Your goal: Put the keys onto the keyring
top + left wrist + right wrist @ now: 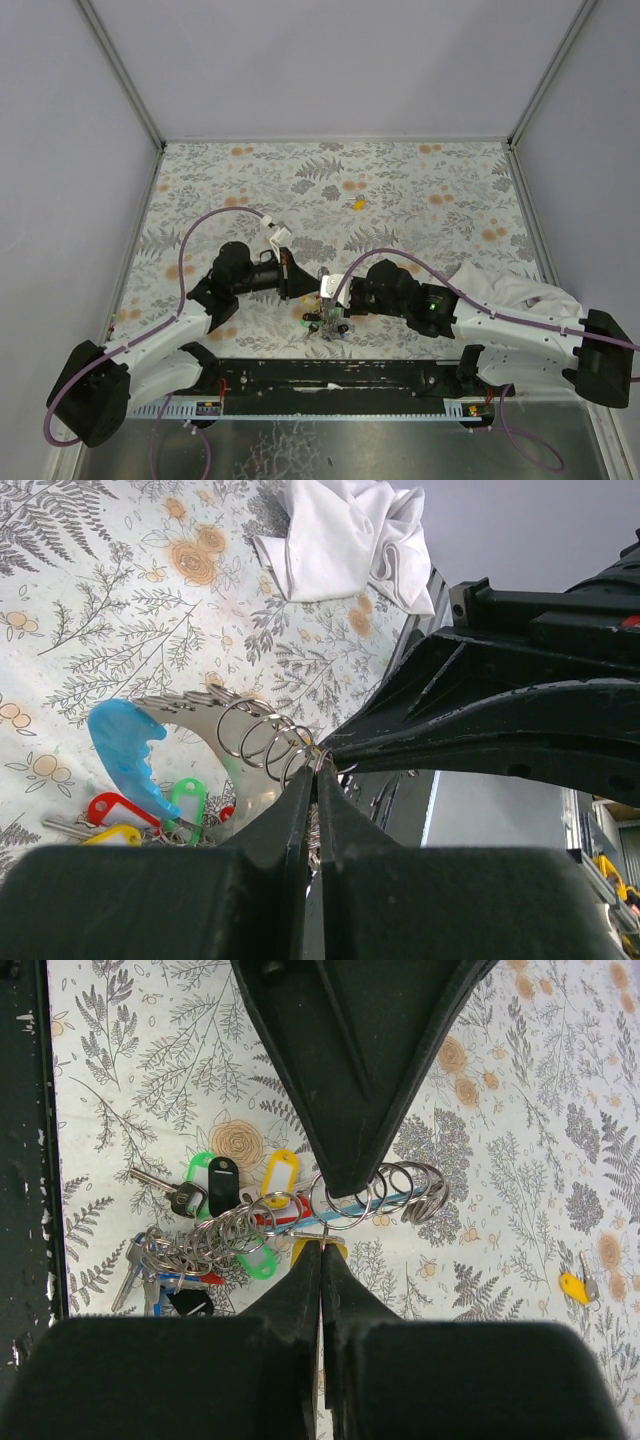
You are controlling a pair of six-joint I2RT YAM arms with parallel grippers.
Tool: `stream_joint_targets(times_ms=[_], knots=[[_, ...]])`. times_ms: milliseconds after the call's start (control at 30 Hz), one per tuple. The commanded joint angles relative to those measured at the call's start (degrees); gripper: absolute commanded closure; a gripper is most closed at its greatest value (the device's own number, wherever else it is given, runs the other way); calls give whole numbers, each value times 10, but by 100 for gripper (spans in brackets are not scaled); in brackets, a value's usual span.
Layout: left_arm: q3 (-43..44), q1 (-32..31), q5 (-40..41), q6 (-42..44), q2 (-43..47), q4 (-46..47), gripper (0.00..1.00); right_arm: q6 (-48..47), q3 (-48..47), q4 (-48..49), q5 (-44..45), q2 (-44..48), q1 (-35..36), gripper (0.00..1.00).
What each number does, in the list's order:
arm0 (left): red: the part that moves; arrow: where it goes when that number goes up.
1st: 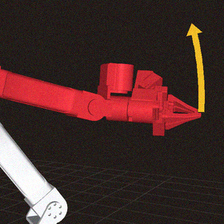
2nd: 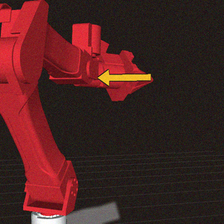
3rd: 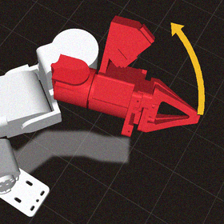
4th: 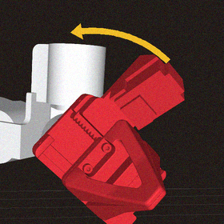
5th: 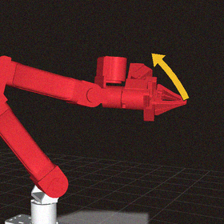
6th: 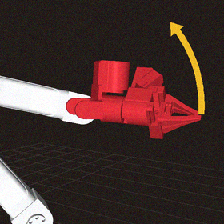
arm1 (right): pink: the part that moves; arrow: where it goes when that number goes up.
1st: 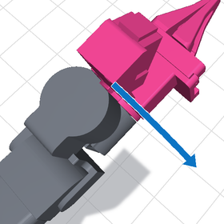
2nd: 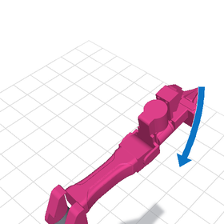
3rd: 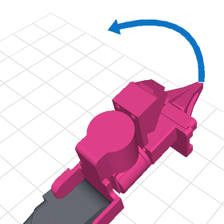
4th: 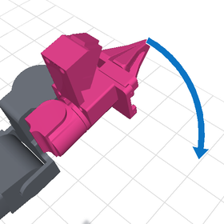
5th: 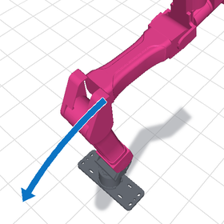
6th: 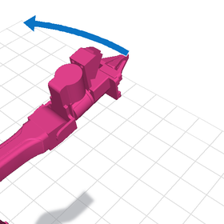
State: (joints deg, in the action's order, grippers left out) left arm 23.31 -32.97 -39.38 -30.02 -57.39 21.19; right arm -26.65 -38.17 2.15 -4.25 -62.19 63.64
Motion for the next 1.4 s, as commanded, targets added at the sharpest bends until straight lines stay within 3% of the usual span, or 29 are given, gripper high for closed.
stream_joint_targets(times_ms=[0,233,267,367,433,633,833,1100,1367], knots=[[-22,0,74,-33,28,109,100,11,-8,-12,-19,-1,2,100],[-30,0,64,-29,39,114,100,-19,-39,-38,39,30,1,100],[-29,0,58,-25,41,114,96,-24,-47,-45,43,29,1,100],[-16,1,46,6,51,77,74,-39,-67,-60,51,21,2,100],[1,1,35,31,54,31,69,-47,-78,-68,52,17,2,100],[37,1,-20,84,48,-34,67,-71,-115,-101,42,6,2,100],[68,2,-92,113,5,-33,64,-84,-128,-121,29,1,1,100],[100,5,-108,157,-18,-67,62,-91,-132,-134,9,3,2,100],[86,5,-159,144,-48,14,60,-99,-126,-129,2,2,2,100]])
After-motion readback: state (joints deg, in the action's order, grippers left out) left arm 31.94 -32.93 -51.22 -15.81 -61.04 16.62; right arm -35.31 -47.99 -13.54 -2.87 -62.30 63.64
